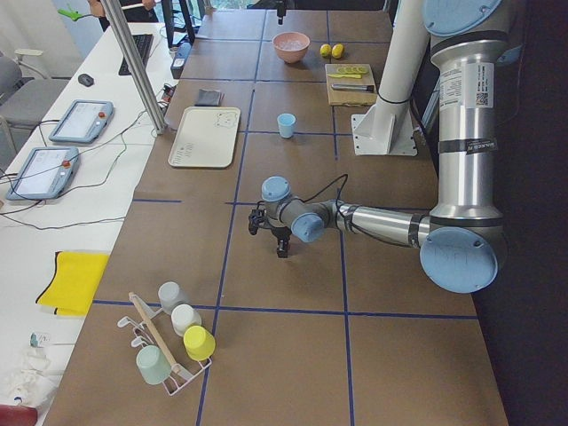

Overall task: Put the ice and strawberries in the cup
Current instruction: 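Lower the left gripper onto the red strawberry and grasp it, then carry the strawberry with the left gripper over the blue cup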

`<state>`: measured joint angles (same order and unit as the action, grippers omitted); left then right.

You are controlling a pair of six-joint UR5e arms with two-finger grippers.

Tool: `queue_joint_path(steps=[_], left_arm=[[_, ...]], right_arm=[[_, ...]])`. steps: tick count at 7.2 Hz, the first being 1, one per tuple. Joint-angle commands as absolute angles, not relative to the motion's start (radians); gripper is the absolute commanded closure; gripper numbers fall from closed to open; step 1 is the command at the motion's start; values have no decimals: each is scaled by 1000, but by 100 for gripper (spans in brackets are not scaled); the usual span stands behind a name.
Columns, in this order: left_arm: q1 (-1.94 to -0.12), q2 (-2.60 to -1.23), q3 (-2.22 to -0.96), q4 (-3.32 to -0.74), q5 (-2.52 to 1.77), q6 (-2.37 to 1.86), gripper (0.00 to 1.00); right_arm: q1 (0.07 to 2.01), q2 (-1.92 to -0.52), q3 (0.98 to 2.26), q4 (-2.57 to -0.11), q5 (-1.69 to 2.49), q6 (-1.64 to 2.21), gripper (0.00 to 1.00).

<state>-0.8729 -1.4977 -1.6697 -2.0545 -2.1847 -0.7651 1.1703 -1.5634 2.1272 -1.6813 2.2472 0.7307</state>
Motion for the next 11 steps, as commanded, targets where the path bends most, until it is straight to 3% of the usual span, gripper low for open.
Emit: queue_joint_path(steps=[1,5,8,11], left_arm=[[-873,-1497,-1675,-2056,-2186,-764,100],[-874,-1589,-1798,-1966,-2292,-782,100],[-777,-1904,-1812,-1894,-2284,-1125,100],[-634,-2158,-1723,-1891,-2200,-1268,100]], right_arm=[[1170,-1563,2128,-1681,2247,729,0],[1177,-1562,2126,-1680,2246,727,0],[1178,-1559,2126,-1677,2247,727,0],[1180,-1559,2134,-1674,2261,729,0]])
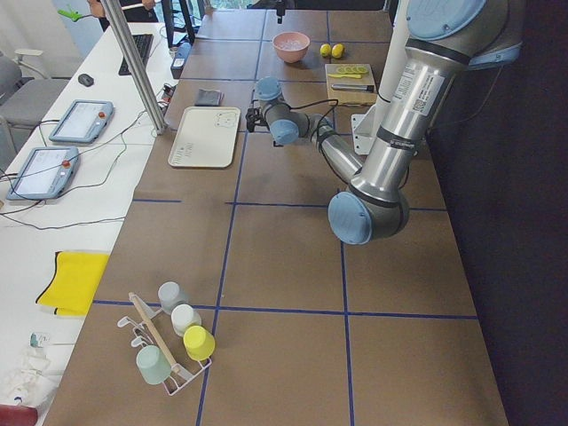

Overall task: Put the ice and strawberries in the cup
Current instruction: 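Carry the strawberry with the left gripper over the blue cup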

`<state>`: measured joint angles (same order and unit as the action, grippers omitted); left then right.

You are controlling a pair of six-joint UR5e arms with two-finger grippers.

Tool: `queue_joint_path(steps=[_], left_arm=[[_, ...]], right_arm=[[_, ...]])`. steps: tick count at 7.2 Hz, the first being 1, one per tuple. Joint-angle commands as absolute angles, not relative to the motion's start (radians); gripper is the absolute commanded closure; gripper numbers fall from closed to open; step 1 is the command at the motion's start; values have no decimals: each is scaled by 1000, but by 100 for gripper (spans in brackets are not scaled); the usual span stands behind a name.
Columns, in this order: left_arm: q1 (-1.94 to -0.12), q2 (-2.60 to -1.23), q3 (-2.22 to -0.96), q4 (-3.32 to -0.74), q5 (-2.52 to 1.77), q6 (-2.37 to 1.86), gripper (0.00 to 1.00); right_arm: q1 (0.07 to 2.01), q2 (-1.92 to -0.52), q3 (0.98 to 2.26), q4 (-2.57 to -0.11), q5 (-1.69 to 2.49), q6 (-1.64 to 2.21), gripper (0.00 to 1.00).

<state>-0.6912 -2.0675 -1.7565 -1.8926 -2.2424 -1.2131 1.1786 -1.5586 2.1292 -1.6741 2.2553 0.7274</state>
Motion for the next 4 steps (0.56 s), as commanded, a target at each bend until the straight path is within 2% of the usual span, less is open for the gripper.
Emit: queue_joint_path(steps=[1,4], left_arm=[[-621,-2196,-1706,-1891,-2192,-1275,98],[-545,-2296,-1617,-1899,-2065,-1330,94]], right_arm=[[1180,-1559,2135,-1672,2261,729,0],[1180,-1557,2135,-1674,2261,736,0]])
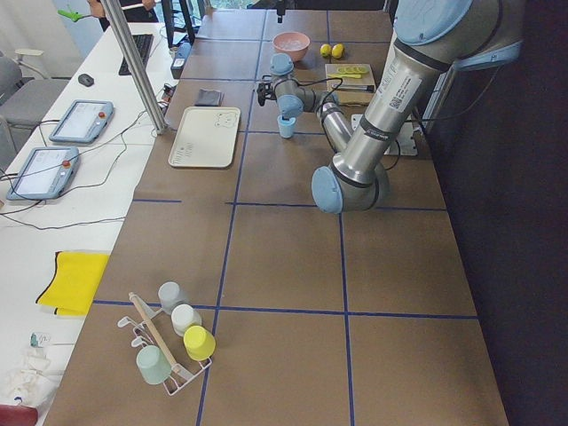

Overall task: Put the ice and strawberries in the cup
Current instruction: 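Carry the strawberry with the left gripper over the blue cup, then open the left gripper to drop the strawberry into the cup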

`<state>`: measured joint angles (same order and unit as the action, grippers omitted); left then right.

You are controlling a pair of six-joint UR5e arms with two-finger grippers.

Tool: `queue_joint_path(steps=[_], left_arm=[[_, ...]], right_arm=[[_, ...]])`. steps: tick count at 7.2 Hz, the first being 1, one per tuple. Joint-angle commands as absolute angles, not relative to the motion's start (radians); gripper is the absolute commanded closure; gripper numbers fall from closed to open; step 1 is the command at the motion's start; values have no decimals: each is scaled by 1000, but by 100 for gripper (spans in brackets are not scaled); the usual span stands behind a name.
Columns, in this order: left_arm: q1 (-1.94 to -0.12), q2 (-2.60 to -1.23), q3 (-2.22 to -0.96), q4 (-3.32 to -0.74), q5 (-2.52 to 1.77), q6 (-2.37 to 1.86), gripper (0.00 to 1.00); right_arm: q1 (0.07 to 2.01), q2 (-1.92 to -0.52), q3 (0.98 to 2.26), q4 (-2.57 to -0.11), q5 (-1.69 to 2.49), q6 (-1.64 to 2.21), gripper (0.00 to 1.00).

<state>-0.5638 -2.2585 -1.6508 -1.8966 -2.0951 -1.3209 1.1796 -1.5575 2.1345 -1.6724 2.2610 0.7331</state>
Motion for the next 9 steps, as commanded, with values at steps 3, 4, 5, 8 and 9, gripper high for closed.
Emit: queue_joint_path(steps=[3,4,5,8,9], left_arm=[[-545,-2315,-1594,-1901,-2065,-1325,49],[-545,-2313,-1595,-1901,-2065,-1322,32],[-545,-2312,-1595,-1901,-2065,-1321,27],[-619,-2190,-1731,-1893,-2066,-1310,19],[-676,-2080,-1782,-1891,-2084,-1204,19]], right_arm=[[1180,-1557,2138,-1674,2263,736,0],[1180,-1559,2138,-1674,2261,738,0],[1180,-1559,2138,-1674,2261,738,0],[1207,-1560,2128,-1674,2261,721,0],[1241,-1560,2109,-1683,2263,657,0]])
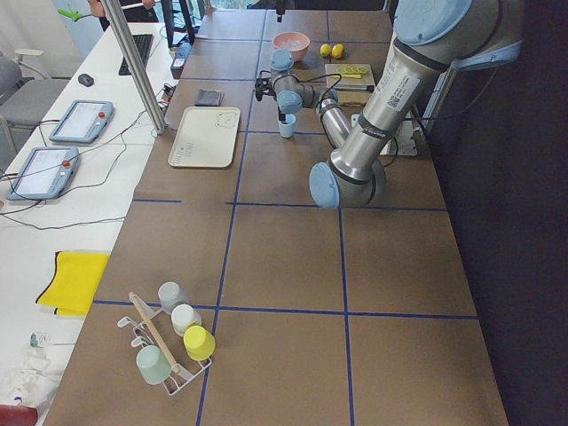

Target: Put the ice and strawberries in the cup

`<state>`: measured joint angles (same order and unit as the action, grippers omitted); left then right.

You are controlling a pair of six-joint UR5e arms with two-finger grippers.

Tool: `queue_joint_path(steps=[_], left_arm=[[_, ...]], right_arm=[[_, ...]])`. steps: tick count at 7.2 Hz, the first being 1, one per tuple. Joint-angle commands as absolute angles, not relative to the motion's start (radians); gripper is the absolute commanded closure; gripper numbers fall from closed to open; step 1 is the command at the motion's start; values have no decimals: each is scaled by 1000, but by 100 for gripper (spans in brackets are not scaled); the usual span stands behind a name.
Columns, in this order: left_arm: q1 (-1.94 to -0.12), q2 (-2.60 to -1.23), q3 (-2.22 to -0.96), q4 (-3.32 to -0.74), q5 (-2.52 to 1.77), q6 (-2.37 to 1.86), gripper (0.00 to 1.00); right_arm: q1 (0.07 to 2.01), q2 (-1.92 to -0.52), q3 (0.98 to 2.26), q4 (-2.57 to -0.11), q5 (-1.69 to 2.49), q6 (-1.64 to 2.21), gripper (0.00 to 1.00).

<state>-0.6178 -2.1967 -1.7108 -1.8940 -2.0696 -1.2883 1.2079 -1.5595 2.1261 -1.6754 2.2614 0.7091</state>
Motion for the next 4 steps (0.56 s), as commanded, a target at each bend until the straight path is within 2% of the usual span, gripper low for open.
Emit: queue_joint_path(steps=[1,4], left_arm=[[-710,-2013,-1792,-1861,-2095,-1055,19],[-913,-1782,-1972,-1500,-2097,-415,19]], right_arm=[[1276,-1559,2070,-1683,2263,564,0],[1423,-1551,1932,-1687,2345,247,0]])
